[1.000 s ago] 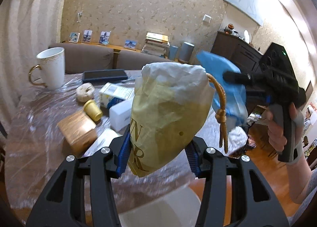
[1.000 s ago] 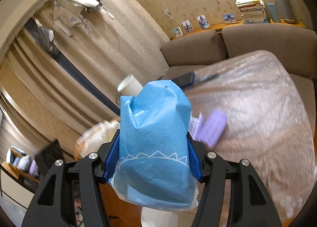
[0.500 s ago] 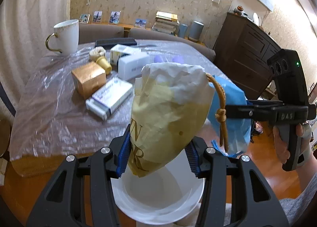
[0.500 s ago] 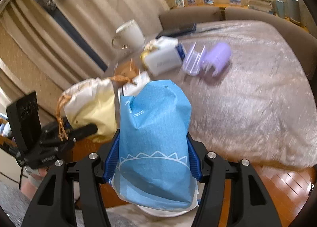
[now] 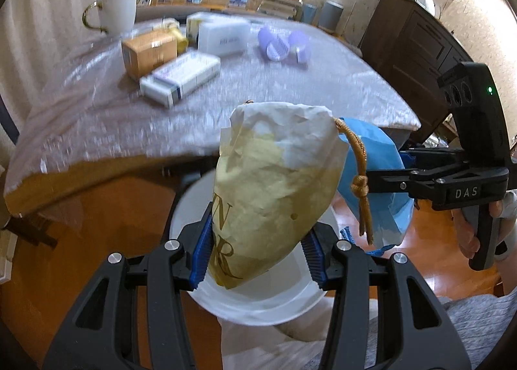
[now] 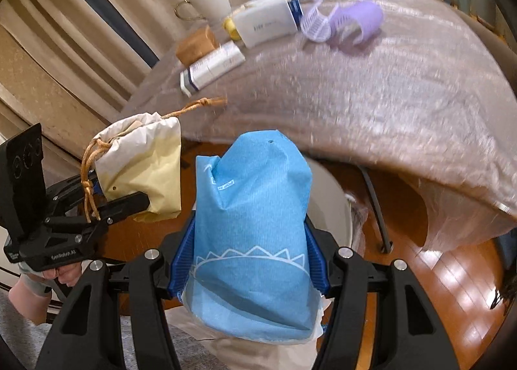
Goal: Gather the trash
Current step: 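Carry the yellow bag in the left tool while the right tool carries the blue bag over the white bin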
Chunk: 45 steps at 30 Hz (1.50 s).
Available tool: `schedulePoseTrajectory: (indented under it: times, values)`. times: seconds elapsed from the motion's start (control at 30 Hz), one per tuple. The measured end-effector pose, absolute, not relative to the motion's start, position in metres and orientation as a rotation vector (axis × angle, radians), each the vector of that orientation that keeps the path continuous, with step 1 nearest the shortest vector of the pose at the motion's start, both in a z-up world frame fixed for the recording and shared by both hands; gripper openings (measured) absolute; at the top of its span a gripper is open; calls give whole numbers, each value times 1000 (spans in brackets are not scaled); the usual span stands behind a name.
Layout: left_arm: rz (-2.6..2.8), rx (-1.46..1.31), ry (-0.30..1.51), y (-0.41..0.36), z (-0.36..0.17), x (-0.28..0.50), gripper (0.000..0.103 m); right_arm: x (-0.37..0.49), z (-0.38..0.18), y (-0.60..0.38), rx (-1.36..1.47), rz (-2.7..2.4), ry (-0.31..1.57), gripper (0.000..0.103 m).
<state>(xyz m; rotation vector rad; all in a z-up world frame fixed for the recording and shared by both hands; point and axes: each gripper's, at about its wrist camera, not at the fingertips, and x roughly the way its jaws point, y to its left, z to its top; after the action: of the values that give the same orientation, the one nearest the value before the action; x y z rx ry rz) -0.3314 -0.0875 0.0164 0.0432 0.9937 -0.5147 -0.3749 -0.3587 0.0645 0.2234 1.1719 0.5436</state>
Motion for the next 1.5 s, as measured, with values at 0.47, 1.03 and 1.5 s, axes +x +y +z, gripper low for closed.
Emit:
schedulePoseTrajectory:
  times: [0.47, 1.03, 1.5]
  values:
    - [-484, 53, 1064, -88, -23, -334, 49, -369, 26, -335, 151, 492, 1216, 58]
    - [-453, 73, 1137, -90, -58, -323, 48, -362, -5, -320, 134, 420, 1246, 58]
    - [-432, 109, 1160, -92, -75, -311, 48, -356, -19, -311, 129, 387, 1261, 58]
